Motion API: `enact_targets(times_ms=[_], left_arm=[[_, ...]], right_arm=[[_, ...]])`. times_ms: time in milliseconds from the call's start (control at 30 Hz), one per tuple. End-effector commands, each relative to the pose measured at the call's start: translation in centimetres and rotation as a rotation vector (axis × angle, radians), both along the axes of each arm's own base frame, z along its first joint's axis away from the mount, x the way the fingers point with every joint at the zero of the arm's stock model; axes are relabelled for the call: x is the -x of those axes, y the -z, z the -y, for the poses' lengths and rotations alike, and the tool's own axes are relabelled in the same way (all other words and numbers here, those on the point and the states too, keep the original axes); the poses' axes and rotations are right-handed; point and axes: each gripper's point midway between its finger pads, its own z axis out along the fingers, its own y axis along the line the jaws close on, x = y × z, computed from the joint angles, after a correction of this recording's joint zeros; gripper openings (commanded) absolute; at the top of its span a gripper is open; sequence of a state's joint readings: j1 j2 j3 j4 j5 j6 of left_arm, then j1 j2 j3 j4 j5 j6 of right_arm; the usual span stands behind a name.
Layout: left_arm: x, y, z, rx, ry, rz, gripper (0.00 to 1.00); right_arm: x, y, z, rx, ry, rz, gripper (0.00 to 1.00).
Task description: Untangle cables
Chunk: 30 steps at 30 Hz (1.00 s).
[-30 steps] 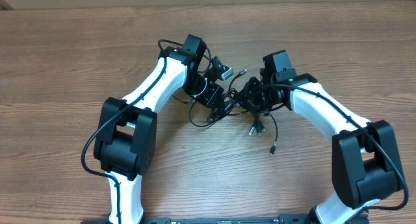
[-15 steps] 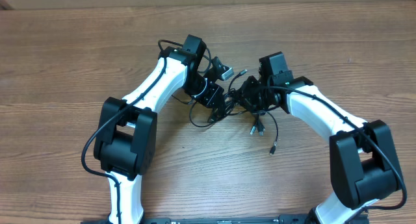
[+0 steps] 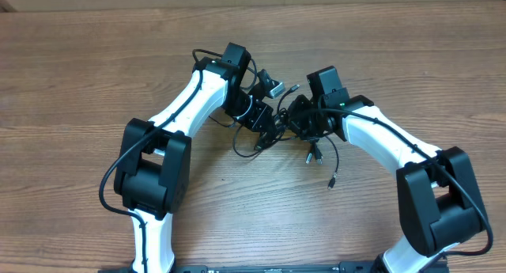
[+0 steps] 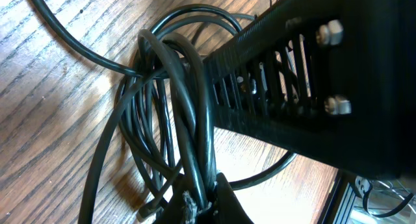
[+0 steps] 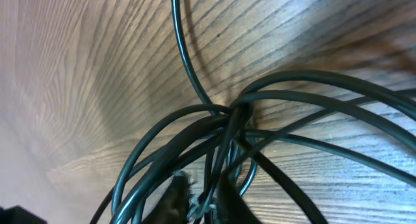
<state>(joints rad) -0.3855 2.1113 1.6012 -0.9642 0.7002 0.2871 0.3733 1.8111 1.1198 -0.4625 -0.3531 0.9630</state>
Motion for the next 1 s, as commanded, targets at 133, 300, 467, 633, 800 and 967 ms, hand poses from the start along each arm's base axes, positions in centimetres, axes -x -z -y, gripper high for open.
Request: enact_targets(times_ms=[133,300,467,633,800,967], left_arm=[[0.4,-0.5,-0.2,-0.003,-0.005,-0.005,0.04],[0.8,0.0,-0.9,-0.055,-0.004,-0.014,0.04],[1.0,0.0,-1.0,-0.059,0.002,-0.019,0.04],[1.0,0.1,-1.2,-0.069,0.000,-0.019,0.04],[0.9,0.1,-1.1,-0.065,0.000,-0.013,0.04],[0.6,0.1,-1.0,-0.059,-0.007,-0.006,0.04]], right_arm=[[-0.2,0.3,0.6,0.023,0.026,0.002,0.04],[-0.6,-1.1,0.2,-0.116,-0.042,0.011,0.04],[-1.4,-2.5,1.1,-0.230,-0.039,0.014,0.04],[-1.6,-3.4,2.1,-0.303,-0.056,0.014,0.04],[-0.8,-3.1,2.3,-0.309,-0.058,-0.026,0.13],[0.0,-1.7,1.9,-0.207,-0.054,-0.046,0.22]])
